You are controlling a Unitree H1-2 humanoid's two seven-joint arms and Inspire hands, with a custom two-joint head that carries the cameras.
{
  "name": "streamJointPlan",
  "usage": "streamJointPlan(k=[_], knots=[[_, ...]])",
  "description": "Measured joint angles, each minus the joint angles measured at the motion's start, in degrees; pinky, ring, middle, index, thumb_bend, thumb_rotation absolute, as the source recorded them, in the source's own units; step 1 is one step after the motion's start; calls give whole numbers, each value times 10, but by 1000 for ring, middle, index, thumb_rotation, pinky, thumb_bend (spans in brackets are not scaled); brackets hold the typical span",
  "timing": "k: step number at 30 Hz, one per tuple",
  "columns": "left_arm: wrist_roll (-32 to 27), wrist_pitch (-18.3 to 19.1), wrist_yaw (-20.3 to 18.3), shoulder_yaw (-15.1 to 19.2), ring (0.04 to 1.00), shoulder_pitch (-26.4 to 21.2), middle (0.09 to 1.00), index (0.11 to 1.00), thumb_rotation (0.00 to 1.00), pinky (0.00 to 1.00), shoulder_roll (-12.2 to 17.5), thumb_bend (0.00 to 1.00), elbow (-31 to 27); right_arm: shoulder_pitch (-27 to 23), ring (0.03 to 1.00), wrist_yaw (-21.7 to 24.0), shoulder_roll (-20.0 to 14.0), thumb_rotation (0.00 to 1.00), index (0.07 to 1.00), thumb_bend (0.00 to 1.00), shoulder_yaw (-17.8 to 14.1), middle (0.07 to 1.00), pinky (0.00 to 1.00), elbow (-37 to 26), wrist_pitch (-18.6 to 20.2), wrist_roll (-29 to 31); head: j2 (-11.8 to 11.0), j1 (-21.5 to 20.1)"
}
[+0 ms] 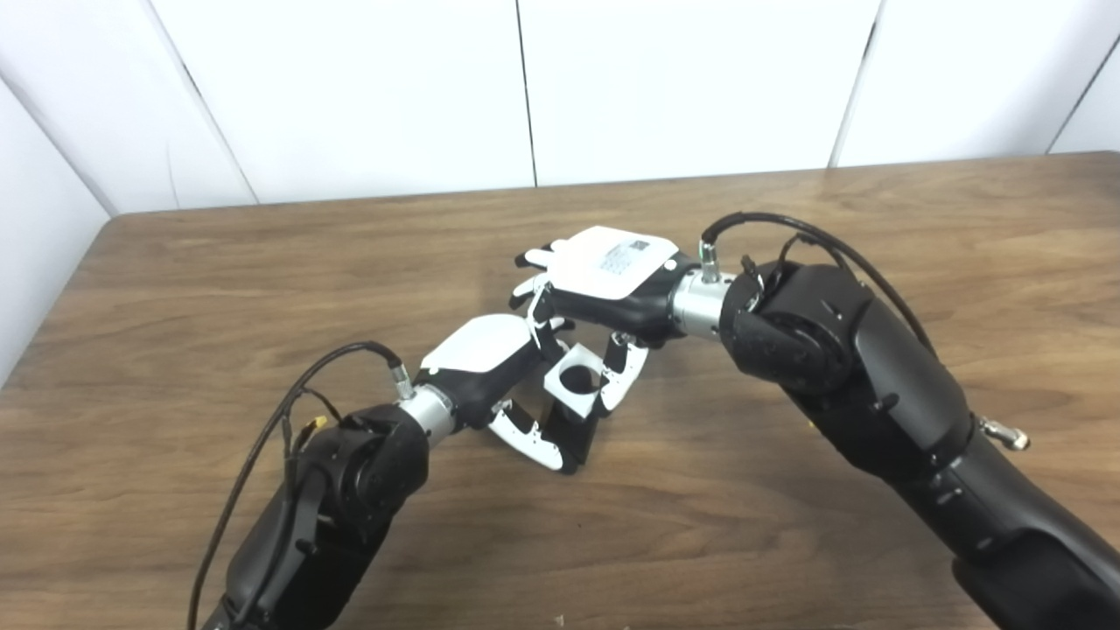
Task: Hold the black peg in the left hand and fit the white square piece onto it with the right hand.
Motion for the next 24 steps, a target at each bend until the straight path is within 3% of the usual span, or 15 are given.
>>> streamJointPlan(k=[24], knots=[[11,5,-6,-5,1000,0,983,635,299,1000,0,858,-11,4,1000,-27,1,145,490,520,-1,886,1000,25,-12,1,5,3]])
